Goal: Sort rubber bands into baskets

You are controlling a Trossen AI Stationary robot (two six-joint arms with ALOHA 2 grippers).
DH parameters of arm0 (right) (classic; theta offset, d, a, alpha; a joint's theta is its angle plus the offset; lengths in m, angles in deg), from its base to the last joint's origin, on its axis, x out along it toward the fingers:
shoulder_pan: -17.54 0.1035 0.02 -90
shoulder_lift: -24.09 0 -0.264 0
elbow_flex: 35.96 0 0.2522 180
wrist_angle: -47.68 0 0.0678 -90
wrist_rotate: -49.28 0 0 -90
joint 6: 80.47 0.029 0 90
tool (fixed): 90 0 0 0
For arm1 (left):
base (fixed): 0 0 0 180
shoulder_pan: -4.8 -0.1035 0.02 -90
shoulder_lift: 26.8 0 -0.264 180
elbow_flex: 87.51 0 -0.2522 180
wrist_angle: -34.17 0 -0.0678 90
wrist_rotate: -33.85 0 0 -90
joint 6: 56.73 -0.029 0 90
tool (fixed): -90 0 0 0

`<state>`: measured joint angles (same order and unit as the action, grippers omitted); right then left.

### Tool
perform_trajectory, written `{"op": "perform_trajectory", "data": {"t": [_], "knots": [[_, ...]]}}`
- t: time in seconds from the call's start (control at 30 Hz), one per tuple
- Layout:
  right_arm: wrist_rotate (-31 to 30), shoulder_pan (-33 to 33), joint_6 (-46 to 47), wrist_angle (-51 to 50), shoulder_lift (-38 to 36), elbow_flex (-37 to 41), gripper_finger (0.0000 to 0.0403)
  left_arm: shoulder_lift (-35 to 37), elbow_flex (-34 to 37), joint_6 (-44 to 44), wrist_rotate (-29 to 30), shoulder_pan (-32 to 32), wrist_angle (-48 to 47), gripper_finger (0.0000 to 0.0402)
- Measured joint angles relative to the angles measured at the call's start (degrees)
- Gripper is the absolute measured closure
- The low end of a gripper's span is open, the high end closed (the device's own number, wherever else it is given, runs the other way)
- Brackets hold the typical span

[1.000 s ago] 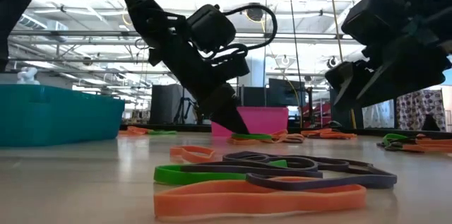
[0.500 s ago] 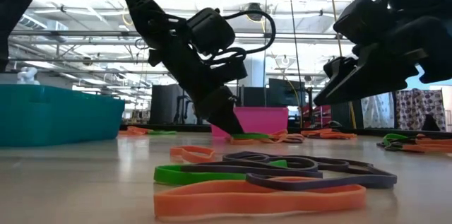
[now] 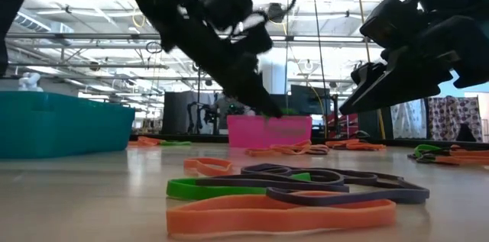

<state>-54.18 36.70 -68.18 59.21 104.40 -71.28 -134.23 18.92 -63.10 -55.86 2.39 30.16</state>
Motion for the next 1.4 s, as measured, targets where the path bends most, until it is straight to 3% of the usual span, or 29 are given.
{"op": "perform_trajectory", "data": {"t": [0.23,0.47,0.8,1.03,1.4], "knots": [[0.02,0.04,2.01,-0.49,0.00,0.00,0.0238,13.15,-0.18,5.89,1.78,4.93,-23.79,0.0399],[0.00,0.07,1.22,-0.14,0.00,0.02,0.0238,25.10,-0.15,24.61,8.73,11.54,-51.18,0.0399],[-0.03,-0.04,-1.14,2.00,0.00,0.02,0.0238,30.06,0.11,49.29,17.40,20.06,-80.60,0.0400],[-0.02,-0.04,0.10,3.31,0.02,0.02,0.0238,29.98,4.42,52.57,17.53,20.92,-82.04,0.0396],[-0.02,-0.04,1.96,3.42,0.02,0.02,0.0238,29.98,7.69,51.34,20.15,20.81,-82.63,0.0308]]}}
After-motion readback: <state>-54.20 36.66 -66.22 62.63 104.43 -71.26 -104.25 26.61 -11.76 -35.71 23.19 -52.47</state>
